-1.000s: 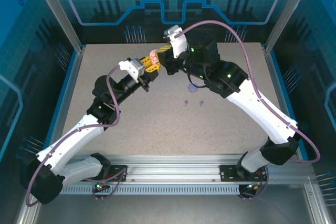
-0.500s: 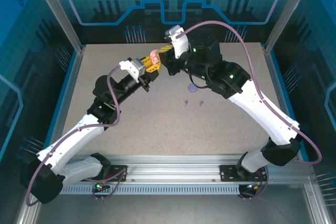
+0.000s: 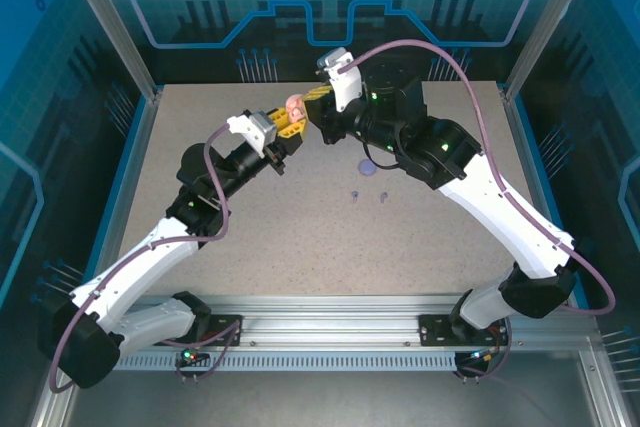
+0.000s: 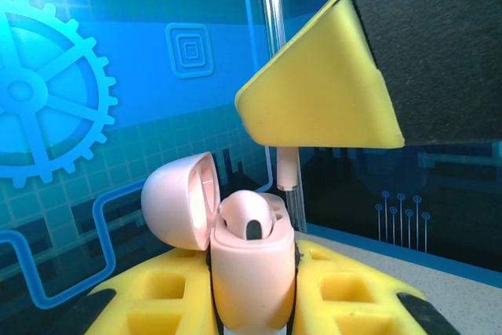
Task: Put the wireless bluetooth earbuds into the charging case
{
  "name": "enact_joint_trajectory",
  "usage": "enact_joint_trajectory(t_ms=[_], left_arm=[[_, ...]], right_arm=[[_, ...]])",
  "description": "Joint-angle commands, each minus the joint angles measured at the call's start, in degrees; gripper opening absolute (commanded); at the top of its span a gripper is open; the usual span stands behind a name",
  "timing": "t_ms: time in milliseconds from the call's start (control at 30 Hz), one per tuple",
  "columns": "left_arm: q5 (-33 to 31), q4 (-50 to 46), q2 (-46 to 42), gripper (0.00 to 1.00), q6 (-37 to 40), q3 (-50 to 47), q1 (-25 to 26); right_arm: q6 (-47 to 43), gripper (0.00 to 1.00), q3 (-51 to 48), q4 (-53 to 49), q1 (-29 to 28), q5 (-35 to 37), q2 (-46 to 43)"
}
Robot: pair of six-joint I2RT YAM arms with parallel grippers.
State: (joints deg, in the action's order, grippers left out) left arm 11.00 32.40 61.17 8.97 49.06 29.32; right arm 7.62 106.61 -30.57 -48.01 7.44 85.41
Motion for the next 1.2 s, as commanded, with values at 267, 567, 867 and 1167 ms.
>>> enact_joint_trajectory(t_ms=[267,567,867,1167], left_arm=[[0.6,2.1,0.27,0.0,-0.54,2.27,0.33],[0.33,2.12,0.18,0.0,-0.28,2.2,0.32],[0.3,2.07,0.17,0.0,-0.36,2.22,0.3],[0.35,2.12,0.25,0.0,-0.62,2.23,0.32]], right_arm=[[-0.08,0.11,1.76,-0.28,-0.64,-0.89,1.69],[0.12,0.11,0.85,-1.16,-0.67,-1.09,1.28],[0.85,0.17,0.08,-1.43,-0.4,-0.98,0.73],[2.66,0.3,3.66,-1.52,0.8,0.55,1.84]])
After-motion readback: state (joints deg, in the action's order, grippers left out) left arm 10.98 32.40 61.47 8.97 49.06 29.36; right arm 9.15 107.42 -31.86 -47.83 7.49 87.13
